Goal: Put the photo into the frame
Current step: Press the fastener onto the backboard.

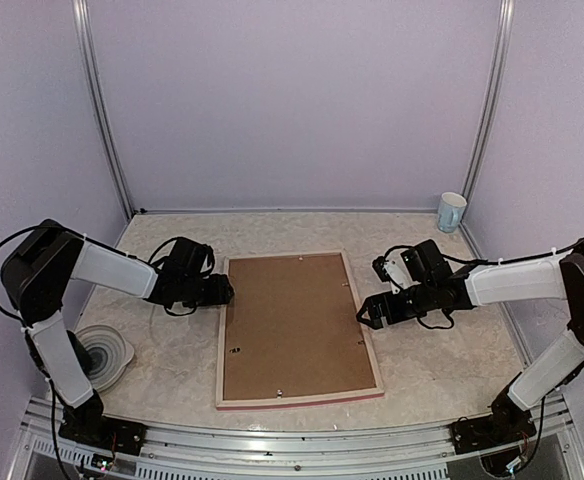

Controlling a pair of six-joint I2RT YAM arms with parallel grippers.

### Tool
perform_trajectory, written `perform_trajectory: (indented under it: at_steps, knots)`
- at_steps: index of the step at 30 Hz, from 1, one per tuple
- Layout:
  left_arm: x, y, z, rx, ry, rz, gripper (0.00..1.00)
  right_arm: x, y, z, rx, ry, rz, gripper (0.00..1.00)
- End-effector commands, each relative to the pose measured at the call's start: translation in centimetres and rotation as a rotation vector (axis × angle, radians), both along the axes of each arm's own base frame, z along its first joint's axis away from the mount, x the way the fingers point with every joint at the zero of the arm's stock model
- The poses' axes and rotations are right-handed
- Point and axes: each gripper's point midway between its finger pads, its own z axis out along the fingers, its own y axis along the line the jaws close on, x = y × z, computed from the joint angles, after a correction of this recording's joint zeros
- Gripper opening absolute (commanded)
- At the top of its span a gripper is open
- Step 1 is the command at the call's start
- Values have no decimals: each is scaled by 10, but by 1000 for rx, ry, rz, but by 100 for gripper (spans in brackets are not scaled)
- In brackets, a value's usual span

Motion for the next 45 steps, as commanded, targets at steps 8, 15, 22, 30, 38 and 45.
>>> perform_trajectory:
  at_steps: [8, 15, 22, 30, 38, 45]
  knots:
    - [-3, -3, -14, 60, 43, -27, 66, -1, -4, -5, 1, 3, -14, 98]
    - [-5, -4, -15, 79, 42, -31, 60, 0, -4, -5, 2, 2, -13, 98]
    - [-4, -4, -14, 99, 41, -29, 56, 0, -2, -4, 8, 4, -10, 98]
    - [-3, -2, -15, 94, 43, -18, 52, -2, -3, -5, 10, 5, -9, 97]
    - [-3, -3, -16, 82, 50, -21, 46, -2, -3, -4, 11, 2, -9, 97]
    - [-4, -2, -17, 83, 54, -19, 45, -3, -2, -5, 14, 9, -10, 97]
